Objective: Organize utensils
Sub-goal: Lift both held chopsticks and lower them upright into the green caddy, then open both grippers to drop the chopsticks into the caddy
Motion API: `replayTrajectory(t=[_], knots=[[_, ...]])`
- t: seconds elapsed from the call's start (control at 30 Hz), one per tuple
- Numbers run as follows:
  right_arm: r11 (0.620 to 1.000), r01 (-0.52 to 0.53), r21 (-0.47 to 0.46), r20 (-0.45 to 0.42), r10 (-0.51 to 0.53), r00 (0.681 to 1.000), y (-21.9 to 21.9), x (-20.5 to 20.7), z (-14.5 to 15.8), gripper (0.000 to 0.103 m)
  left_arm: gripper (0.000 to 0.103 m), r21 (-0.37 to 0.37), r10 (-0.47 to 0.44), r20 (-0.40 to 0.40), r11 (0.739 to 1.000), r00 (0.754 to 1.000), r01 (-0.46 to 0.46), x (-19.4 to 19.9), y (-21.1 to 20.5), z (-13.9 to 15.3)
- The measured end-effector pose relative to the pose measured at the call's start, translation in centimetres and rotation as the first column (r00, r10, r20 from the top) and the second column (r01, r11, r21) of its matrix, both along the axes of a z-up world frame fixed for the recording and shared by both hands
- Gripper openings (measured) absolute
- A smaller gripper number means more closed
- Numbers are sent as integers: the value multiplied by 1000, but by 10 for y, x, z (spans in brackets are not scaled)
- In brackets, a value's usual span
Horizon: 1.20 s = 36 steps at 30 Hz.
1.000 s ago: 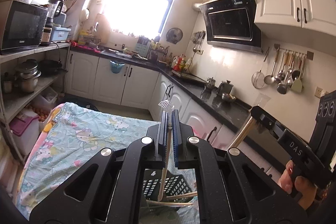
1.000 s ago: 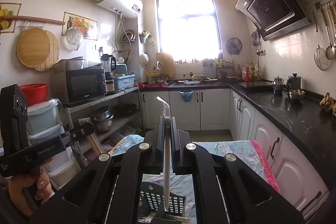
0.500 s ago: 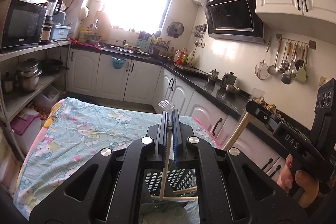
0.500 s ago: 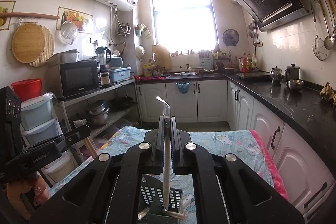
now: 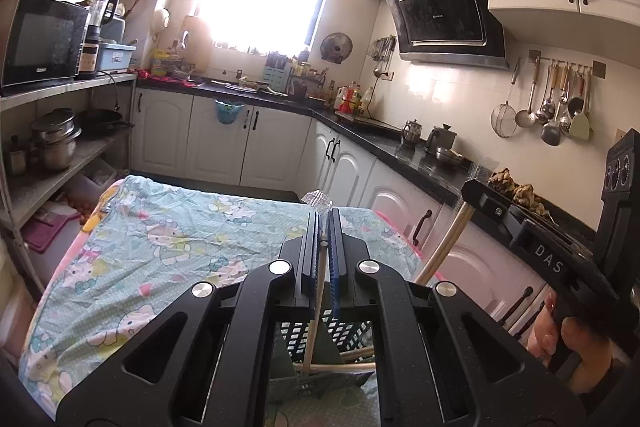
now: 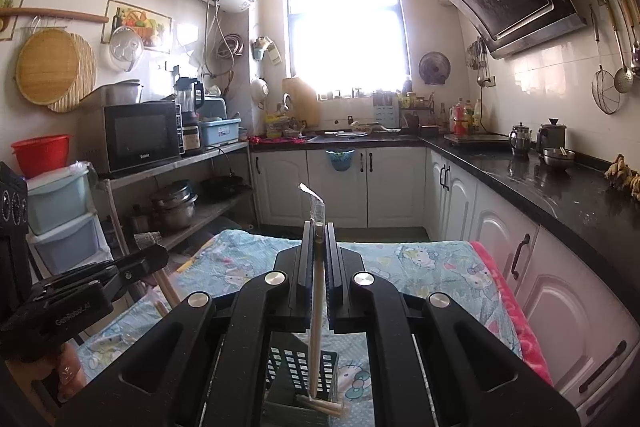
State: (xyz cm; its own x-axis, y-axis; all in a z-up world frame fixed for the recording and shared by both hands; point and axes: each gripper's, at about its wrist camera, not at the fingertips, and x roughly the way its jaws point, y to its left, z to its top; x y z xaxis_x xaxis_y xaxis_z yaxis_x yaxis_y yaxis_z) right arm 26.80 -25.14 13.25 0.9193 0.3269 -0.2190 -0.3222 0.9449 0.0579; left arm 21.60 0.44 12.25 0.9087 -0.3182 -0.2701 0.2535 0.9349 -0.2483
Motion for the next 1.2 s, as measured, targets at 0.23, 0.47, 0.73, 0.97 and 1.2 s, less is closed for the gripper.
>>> replayTrajectory(t=[0.23,0.47,0.73,0.97,1.2], knots=[[999,16,-49,-4,-16,1000,9,5,-17,5,2,3,-2,-3,1000,1000,2,1,-4,-12],[998,24,-58,-53,-27,998,11,13,-34,5,2,-6,-8,-24,1000,1000,8,2,-5,-26],[998,26,-58,-130,-33,991,13,16,-49,6,2,-8,-6,-42,1000,999,6,3,-5,-32],[998,30,-48,-181,-38,983,10,13,-54,8,2,-7,-4,-63,1000,998,3,5,-4,-36],[999,39,-21,-190,-43,981,1,4,-52,33,12,-10,3,-83,1000,997,-4,2,-1,-38]])
